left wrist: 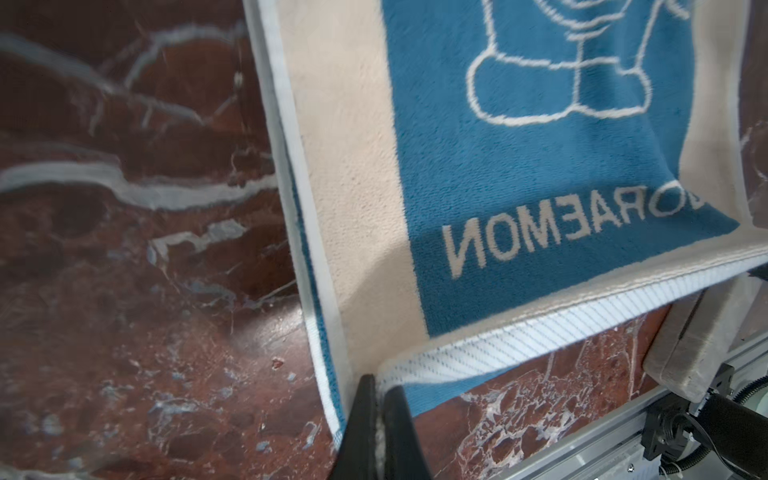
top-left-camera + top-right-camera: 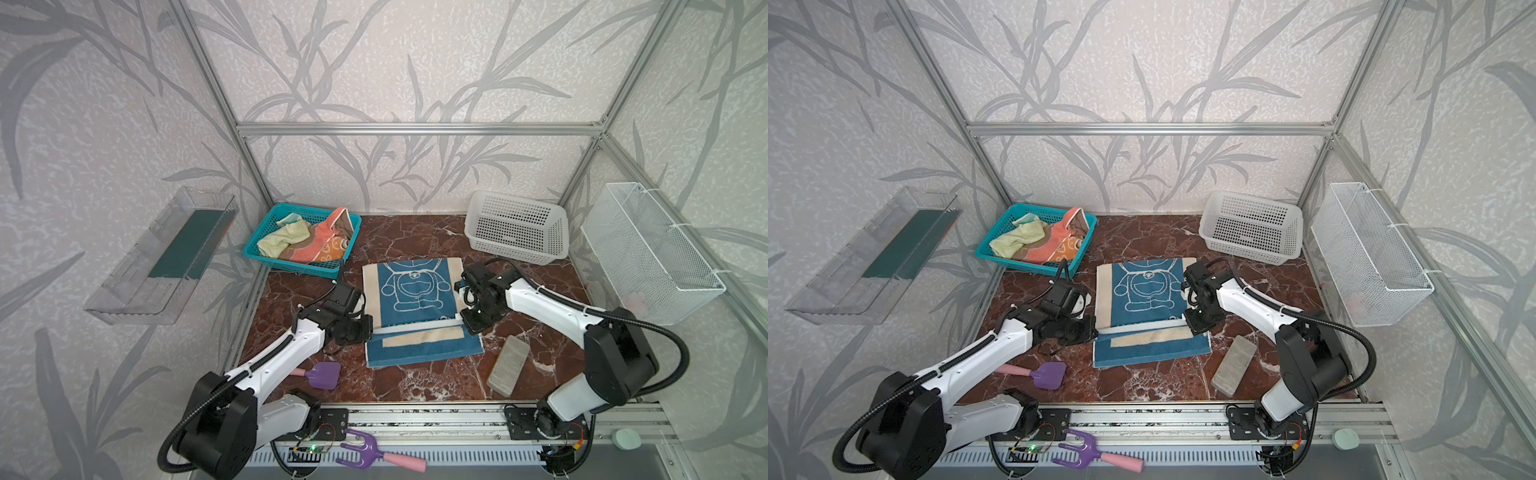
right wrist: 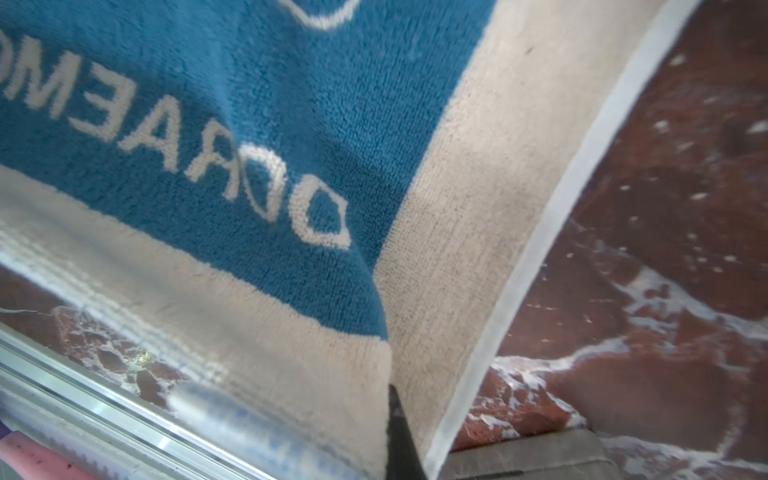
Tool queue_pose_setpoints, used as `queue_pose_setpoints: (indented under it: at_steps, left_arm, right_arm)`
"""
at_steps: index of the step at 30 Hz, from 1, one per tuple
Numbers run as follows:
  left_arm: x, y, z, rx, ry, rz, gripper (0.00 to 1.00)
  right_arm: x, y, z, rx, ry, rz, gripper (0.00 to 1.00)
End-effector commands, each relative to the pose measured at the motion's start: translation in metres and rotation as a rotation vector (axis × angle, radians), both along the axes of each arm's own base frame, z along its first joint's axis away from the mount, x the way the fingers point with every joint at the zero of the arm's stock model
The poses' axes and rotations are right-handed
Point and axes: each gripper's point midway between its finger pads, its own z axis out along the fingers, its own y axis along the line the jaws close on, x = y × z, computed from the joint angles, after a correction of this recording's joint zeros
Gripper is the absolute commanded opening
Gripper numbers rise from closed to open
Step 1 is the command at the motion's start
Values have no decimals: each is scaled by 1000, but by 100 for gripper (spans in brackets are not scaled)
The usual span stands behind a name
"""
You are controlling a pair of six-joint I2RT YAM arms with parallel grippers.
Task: Fold and stack the towels
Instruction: 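Pull the folded edge further toward the robot with both grippers, then lay the folded edge onto the near edge and open both grippers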
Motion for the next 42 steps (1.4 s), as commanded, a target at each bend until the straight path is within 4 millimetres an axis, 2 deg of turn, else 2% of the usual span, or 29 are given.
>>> queue_pose_setpoints:
  at_steps: [1,6,10,12,15,20,23,27,29,32,35,41,42]
  left_arm:
    - [-7,20,-27,60,79,120,0]
    - [2,15,-56,64,114,116,0]
    - [25,23,-69,147,118,98,0]
    - [40,25,-68,170,116,78,0]
    - [63,29,-56,189,94,59,0]
    - [85,47,-8,248,-2,42,0]
    - [82,51,21,255,-37,33,0]
    - [67,48,39,239,-60,30,0]
    - [59,45,31,215,-58,27,0]
    - [45,42,-1,175,-5,49,0]
    - [35,36,-22,138,62,61,0]
    - [28,27,-38,90,102,68,0]
    - [26,26,-39,82,111,64,0]
  right_arm:
    - [-8,-28,-25,-140,88,-52,0]
    - [4,-26,-51,-188,117,-50,0]
    - [26,-21,-59,-199,102,-50,0]
    - [39,-20,-59,-204,84,-57,0]
    - [55,-19,-50,-205,51,-61,0]
    - [67,-21,-14,-207,-20,-43,0]
    - [61,-22,8,-207,-47,-15,0]
    - [45,-26,32,-219,-79,8,0]
    - [34,-28,20,-212,-43,5,0]
    - [22,-29,-7,-212,23,3,0]
    - [14,-26,-27,-216,84,9,0]
    - [18,-23,-30,-206,75,24,0]
    - [17,-23,-30,-206,80,28,4]
